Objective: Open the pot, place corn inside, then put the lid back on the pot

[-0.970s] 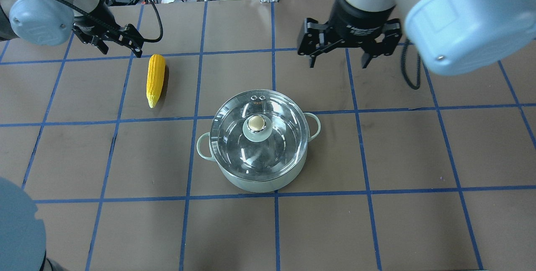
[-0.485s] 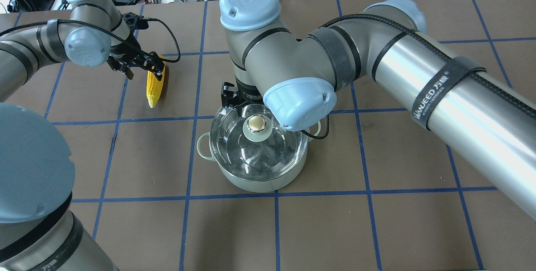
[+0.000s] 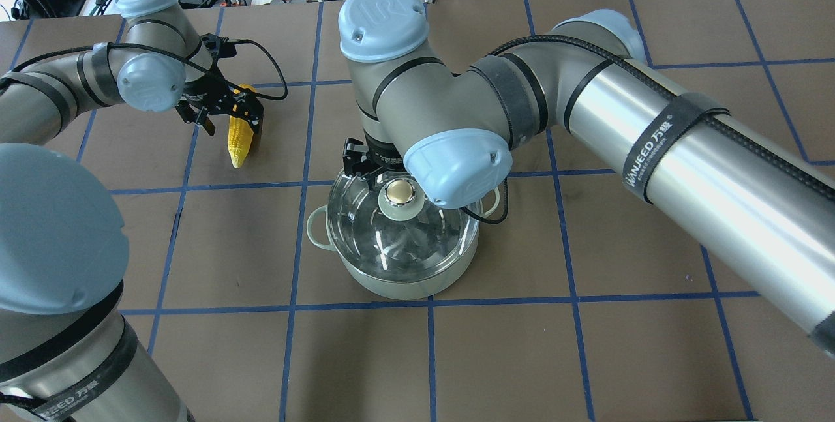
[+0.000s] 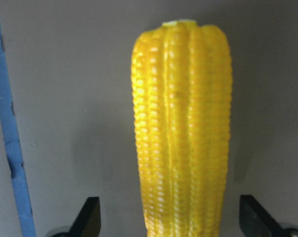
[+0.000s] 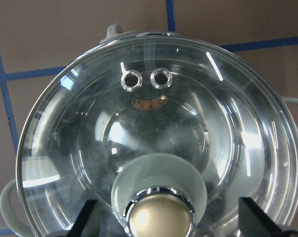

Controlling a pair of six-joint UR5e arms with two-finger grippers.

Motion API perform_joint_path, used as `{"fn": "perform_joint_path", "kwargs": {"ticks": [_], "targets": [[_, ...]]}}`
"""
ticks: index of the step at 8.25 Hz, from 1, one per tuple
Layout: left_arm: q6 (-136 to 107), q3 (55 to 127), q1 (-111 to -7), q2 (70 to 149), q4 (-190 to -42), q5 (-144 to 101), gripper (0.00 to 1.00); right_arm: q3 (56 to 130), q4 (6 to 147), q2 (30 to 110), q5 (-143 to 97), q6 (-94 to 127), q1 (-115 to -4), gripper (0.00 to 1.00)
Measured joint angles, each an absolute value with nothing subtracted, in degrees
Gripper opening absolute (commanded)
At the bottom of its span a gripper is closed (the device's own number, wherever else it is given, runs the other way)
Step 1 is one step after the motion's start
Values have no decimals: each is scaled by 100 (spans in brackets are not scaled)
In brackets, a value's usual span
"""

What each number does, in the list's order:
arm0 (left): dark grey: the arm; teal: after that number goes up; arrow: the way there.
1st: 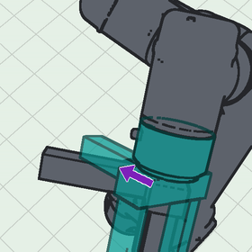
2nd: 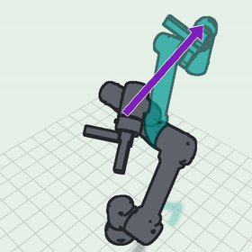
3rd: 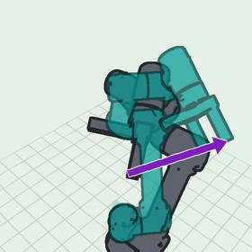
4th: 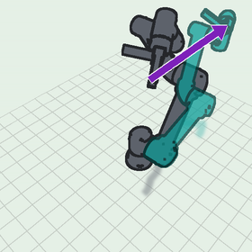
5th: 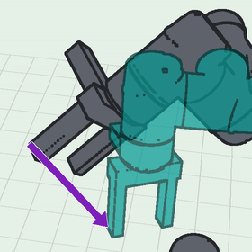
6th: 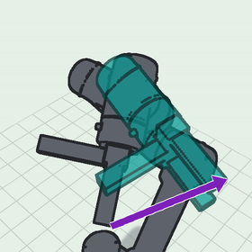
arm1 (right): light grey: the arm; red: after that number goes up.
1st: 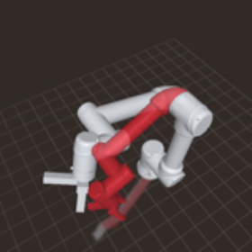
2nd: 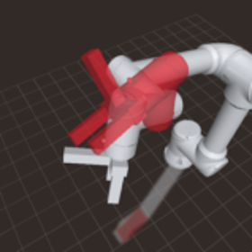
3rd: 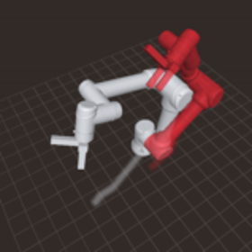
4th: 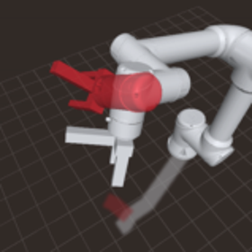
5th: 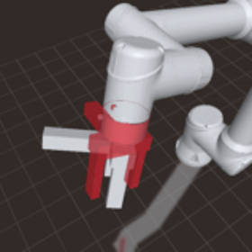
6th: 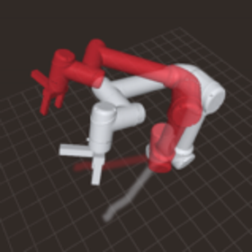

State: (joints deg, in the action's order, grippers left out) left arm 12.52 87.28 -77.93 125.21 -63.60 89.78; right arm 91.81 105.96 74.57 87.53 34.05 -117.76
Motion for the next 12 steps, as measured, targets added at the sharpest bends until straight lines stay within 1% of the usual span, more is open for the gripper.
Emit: {"fn": "perform_joint_path", "kwargs": {"ticks": [1, 5, 7, 9, 10, 11, 12], "targets": [[1210, 8722, -7791, 12601, -6288, 8969, 1, 9207, 10588, 7455, 8752, 3396, -11781, 100], [683, 8675, -7795, 12559, -6550, 8755, 0, 9270, 10600, 7442, 8754, 3161, -11786, 99], [555, 8646, -7796, 12270, -6936, 8784, 0, 9278, 10623, 7419, 8754, 3001, -11786, 98], [446, 8639, -7796, 11862, -7222, 8803, 0, 9281, 10660, 7397, 8747, 2920, -11790, 77], [427, 8635, -7796, 11694, -7357, 8805, 0, 9287, 10665, 7389, 8746, 2895, -11790, 62], [418, 8633, -7796, 11525, -7555, 8806, 0, 9296, 10668, 7377, 8745, 2851, -11788, 44], [415, 8632, -7796, 11357, -7739, 8806, 0, 9302, 10666, 7371, 8745, 2772, -11787, 33]]}}
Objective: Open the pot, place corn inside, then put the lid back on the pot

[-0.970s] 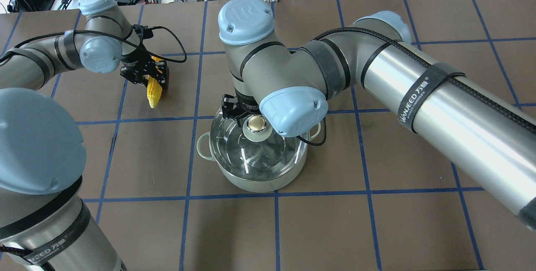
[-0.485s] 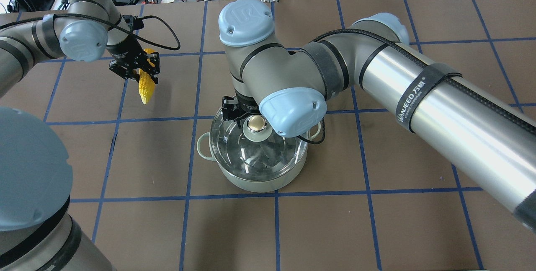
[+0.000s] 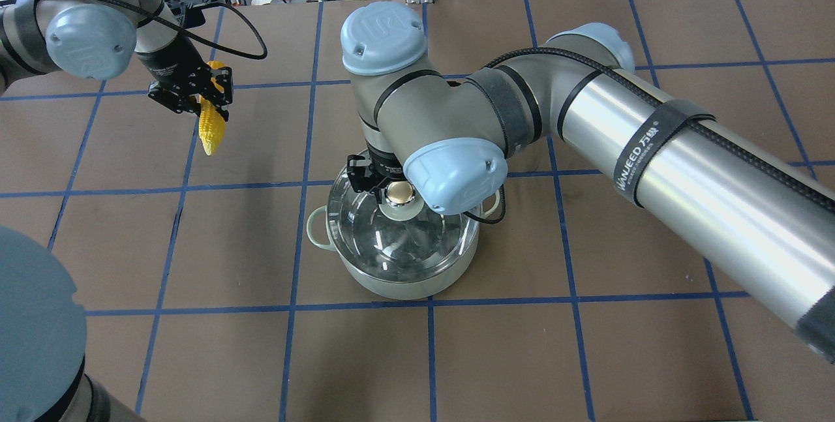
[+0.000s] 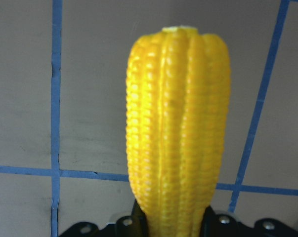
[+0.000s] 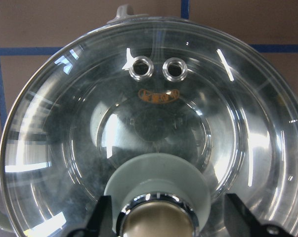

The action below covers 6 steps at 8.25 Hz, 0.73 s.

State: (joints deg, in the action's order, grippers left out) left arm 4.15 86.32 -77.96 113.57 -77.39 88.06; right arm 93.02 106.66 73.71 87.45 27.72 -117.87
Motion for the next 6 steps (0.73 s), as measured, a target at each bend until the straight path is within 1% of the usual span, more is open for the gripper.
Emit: {"fn": "perform_joint_path", "kwargs": {"ticks": [2, 5, 6], "targets": [[414, 8631, -7800, 11038, -8042, 8807, 0, 9298, 10676, 7377, 8748, 2703, -11787, 18], [413, 8640, -7804, 10691, -8406, 8799, 0, 9289, 10680, 7393, 8713, 2712, -11785, 2], [413, 8640, -7805, 10655, -8480, 8798, 0, 9282, 10686, 7402, 8633, 2726, -11785, 0]]}}
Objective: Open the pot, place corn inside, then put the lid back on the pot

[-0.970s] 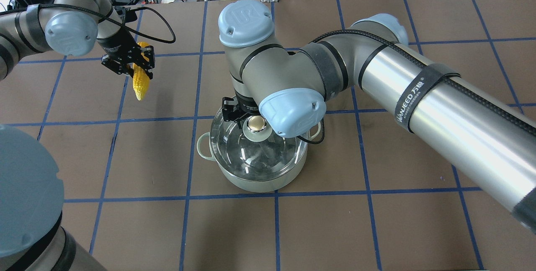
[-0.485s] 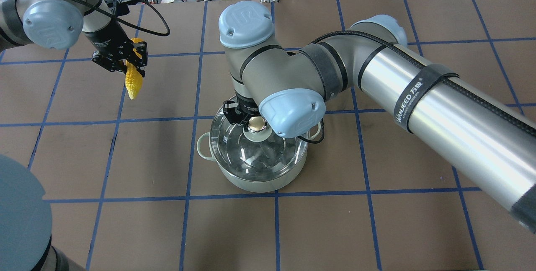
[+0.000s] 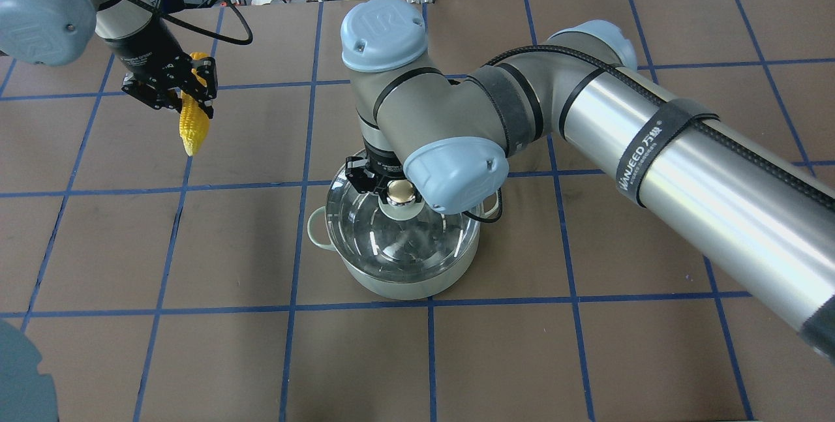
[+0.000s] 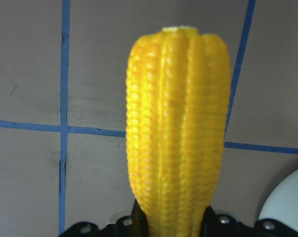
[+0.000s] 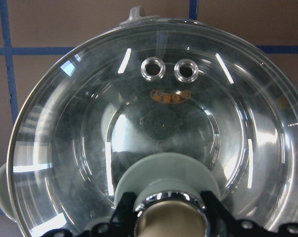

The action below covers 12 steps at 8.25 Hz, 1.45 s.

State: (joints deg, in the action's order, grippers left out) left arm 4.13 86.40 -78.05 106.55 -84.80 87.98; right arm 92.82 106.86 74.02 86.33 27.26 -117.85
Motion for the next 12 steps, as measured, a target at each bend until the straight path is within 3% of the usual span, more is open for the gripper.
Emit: {"fn": "perform_joint_path", "kwargs": {"ticks": [6, 12], "targets": [[11, 8643, -7984, 10466, -8768, 8728, 0, 8850, 10329, 7635, 8596, 2510, -11511, 0], [-1325, 8701, -9507, 10136, -8916, 8167, 0, 8558, 8785, 8585, 8907, -552, -8893, 0]]}}
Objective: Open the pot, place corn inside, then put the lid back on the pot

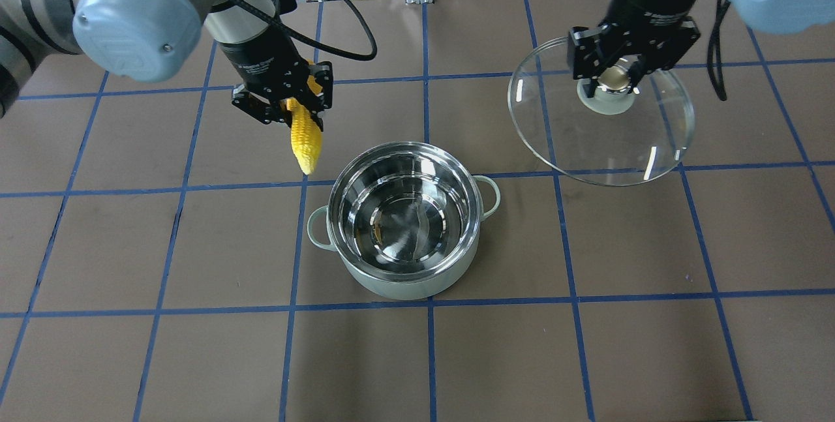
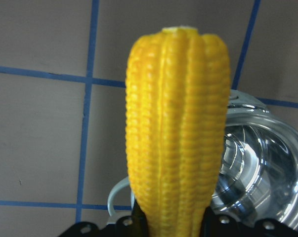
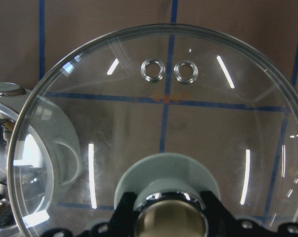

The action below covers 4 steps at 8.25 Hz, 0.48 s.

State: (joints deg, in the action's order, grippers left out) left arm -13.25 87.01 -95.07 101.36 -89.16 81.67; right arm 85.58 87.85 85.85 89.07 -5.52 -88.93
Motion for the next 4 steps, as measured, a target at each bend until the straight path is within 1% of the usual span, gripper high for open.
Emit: {"fn": "perform_joint_path", "kwargs": {"ticks": [2, 4], "targets": [[-1727, 8787, -10170, 10118, -8928, 8102, 0, 8559, 8576, 8722, 8990, -1387, -8258, 0], [-1846, 9208, -10613, 10134, -8783, 8098, 0, 8580, 8535, 8744, 9042, -1770, -7993, 0]]}}
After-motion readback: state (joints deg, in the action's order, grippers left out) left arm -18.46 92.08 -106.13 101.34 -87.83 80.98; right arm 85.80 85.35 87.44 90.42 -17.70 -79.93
